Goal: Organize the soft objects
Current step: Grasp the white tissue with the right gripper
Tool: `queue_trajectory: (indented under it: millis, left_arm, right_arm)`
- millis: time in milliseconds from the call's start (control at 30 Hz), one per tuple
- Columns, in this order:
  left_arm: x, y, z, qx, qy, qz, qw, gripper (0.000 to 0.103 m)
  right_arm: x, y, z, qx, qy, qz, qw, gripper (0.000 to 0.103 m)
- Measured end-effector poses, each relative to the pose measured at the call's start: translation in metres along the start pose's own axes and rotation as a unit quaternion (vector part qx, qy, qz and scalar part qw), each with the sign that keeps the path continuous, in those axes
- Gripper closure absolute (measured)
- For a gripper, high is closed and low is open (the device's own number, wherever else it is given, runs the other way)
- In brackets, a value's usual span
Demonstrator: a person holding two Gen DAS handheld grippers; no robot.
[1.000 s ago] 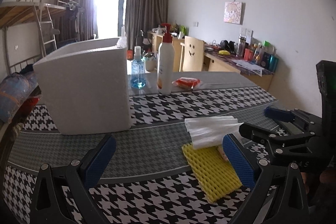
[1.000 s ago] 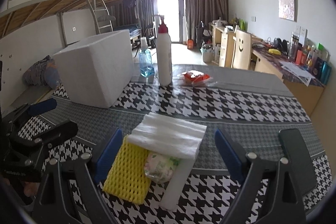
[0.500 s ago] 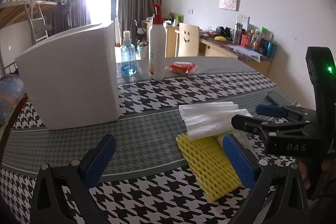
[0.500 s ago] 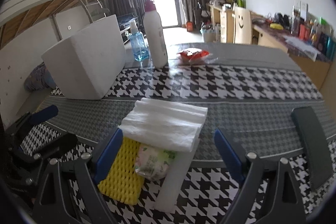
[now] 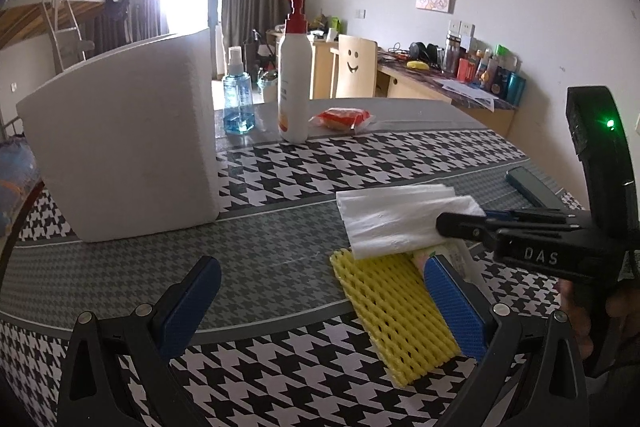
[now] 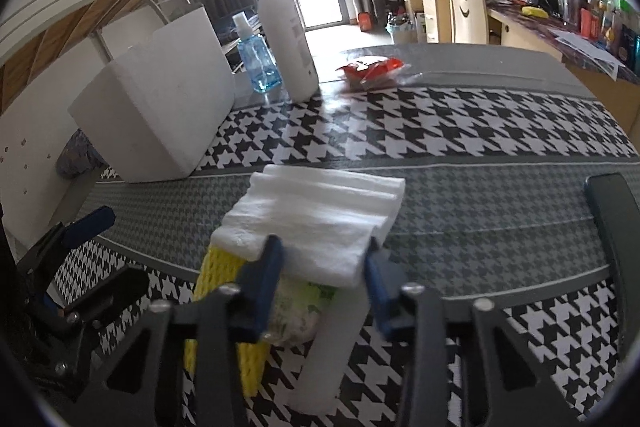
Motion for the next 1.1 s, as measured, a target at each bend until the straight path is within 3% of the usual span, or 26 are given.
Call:
queue_trajectory:
  millis: [67,167,367,767,967,1100]
  left_arm:
    - [0.001,-0.001,-0.001,0.001,-0.002,0.003,1.0000,0.001]
    - [0.002,-0.003,-0.004,0.001,-0.006,0.004,1.0000,0.001]
    - [0.007,-0.008,-0.014,0.012,-0.013,0.021,0.9996,0.001]
    - [0.019,-0.018,-0.024,0.015,-0.029,0.054,0.9980,0.001]
    - [0.023,-0.024,-0.024,0.014,-0.025,0.069,0.9972,0.002]
    - [0.026,-0.029,-0.026,0.023,-0.022,0.085,0.9959,0.008]
  right_arm:
    - [0.000,0.003,0.000,-0.003,-0.002,-0.004,1.000,0.084]
    - [-0.002,0.006,0.000,-0.008,0.001,-0.013,1.000,0.095]
    - [-0.008,0.031,0.000,-0.019,-0.002,-0.049,0.999,0.096]
    - [-0.004,0.067,-0.019,0.013,-0.018,-0.091,0.996,0.096]
    - [0.010,0.069,-0.040,0.048,-0.035,-0.079,0.995,0.096]
    - [0.022,0.067,-0.052,0.053,-0.052,-0.071,0.995,0.096]
Point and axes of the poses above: each gripper's, at about its wrist camera, not at the fingertips, and y roughly against the way its jaws point, z to its left, x to its underside, the point moved 6 cm from there along -y, roughly the way its jaws point, and after that the axes turned 2 degrees about z, right-handed, at the moved point
